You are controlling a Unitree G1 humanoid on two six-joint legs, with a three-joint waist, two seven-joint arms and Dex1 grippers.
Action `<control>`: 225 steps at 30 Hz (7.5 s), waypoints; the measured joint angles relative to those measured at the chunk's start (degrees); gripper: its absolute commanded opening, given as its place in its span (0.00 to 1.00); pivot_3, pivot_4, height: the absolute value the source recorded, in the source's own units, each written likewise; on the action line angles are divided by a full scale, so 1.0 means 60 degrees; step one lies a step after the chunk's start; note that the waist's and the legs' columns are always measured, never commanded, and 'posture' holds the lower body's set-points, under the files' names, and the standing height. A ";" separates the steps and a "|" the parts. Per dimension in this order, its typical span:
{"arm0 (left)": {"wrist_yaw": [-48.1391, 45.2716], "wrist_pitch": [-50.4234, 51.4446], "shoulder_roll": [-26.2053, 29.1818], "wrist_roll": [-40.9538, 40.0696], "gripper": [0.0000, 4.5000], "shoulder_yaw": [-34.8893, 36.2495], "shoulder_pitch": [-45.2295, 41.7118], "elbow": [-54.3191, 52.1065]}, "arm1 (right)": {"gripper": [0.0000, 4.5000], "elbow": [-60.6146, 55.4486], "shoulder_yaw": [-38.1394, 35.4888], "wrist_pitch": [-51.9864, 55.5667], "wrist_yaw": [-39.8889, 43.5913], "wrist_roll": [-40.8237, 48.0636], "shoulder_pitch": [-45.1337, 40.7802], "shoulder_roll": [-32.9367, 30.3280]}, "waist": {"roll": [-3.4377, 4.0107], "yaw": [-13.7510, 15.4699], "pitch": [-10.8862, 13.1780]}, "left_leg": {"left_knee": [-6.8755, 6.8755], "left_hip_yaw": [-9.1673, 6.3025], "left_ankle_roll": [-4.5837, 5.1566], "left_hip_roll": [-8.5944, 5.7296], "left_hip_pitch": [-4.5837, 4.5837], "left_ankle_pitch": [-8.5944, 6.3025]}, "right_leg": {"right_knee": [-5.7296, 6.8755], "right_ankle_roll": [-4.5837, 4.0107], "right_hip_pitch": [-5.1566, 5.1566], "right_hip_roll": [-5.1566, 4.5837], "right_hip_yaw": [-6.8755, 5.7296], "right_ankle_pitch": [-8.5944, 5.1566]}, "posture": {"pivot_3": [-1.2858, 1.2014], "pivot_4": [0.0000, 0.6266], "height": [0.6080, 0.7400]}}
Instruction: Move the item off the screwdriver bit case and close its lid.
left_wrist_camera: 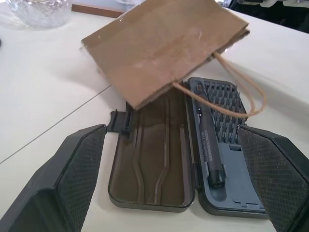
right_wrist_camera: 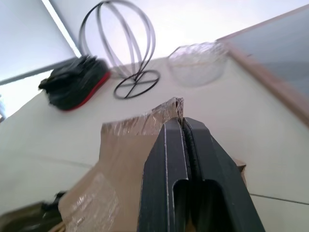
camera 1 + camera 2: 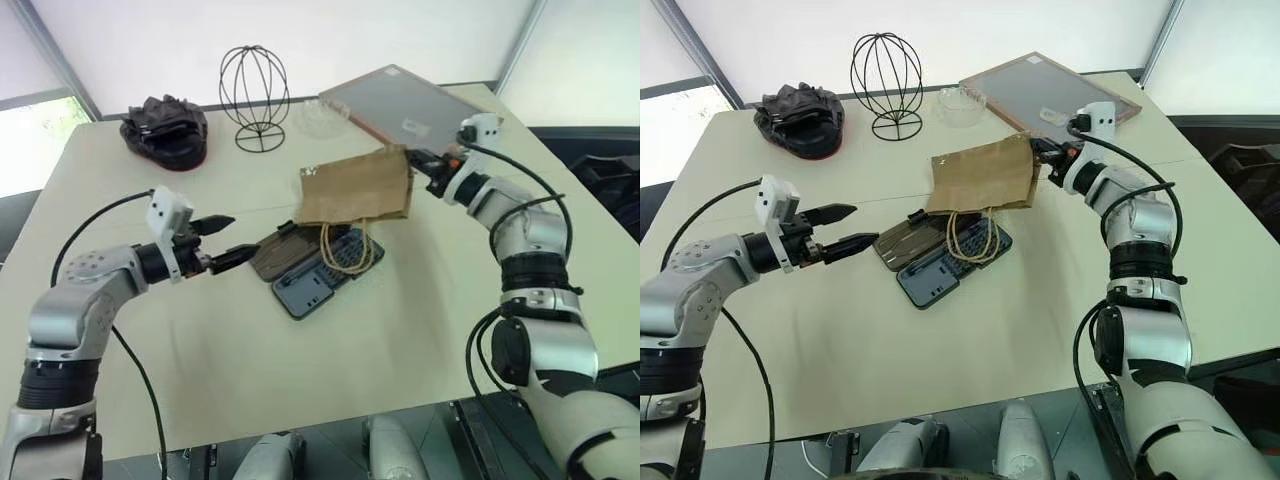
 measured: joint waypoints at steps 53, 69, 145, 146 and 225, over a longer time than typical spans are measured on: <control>-0.0185 -0.0123 -0.0518 0.0350 1.00 -0.0902 0.0404 -0.0431 | 0.99 -0.0331 -0.0219 -0.1564 -0.4542 -0.1172 0.2091 -0.1045 | 0.0008 0.0445 -0.0003 | 0.0080 0.0038 0.0002 -0.0011 -0.0001 -0.0001 | 0.0090 0.0000 -0.0009 -0.0012 0.0019 0.0001 | 0.52 0.24 1.00; -0.0178 0.0268 -0.0153 0.0035 1.00 -0.0888 0.0271 -0.1017 | 0.99 0.1944 -0.0631 -0.1540 -0.6818 -0.1755 0.0852 -0.0510 | 0.0010 0.0415 -0.0002 | 0.0077 0.0036 0.0002 -0.0011 -0.0001 -0.0001 | 0.0090 0.0000 -0.0008 -0.0010 0.0021 0.0001 | 0.52 0.24 1.00; -0.0472 0.0500 0.0275 -0.0062 1.00 -0.1137 -0.0082 -0.1208 | 0.01 -0.0230 0.4010 -0.2217 -0.4281 -0.5623 0.3312 -0.1292 | -0.0033 0.0584 -0.0028 | 0.0100 0.0012 0.0001 -0.0011 0.0062 -0.0002 | 0.0011 -0.0002 0.0096 0.0012 0.0029 0.0001 | 0.52 0.24 1.00; -0.0456 0.0501 0.0271 -0.0062 1.00 -0.1137 -0.0067 -0.1208 | 0.01 -0.0204 0.4017 -0.2234 -0.4299 -0.5679 0.3313 -0.1291 | -0.0033 0.0585 -0.0028 | 0.0099 0.0009 0.0001 -0.0011 0.0062 -0.0002 | 0.0005 -0.0002 0.0099 0.0013 0.0029 0.0001 | 0.52 0.24 1.00; -0.0759 -0.6070 -0.2681 0.5714 0.15 -0.3305 -0.6403 1.2078 | 1.00 -1.1609 -0.0367 0.5890 -0.2591 0.5562 0.5494 -0.1448 | -0.0052 0.0739 0.0009 | 0.0132 0.0050 0.0028 -0.0007 -0.0003 -0.0016 | -0.0005 0.0025 0.0044 -0.0006 0.0008 0.0024 | 0.52 0.24 1.00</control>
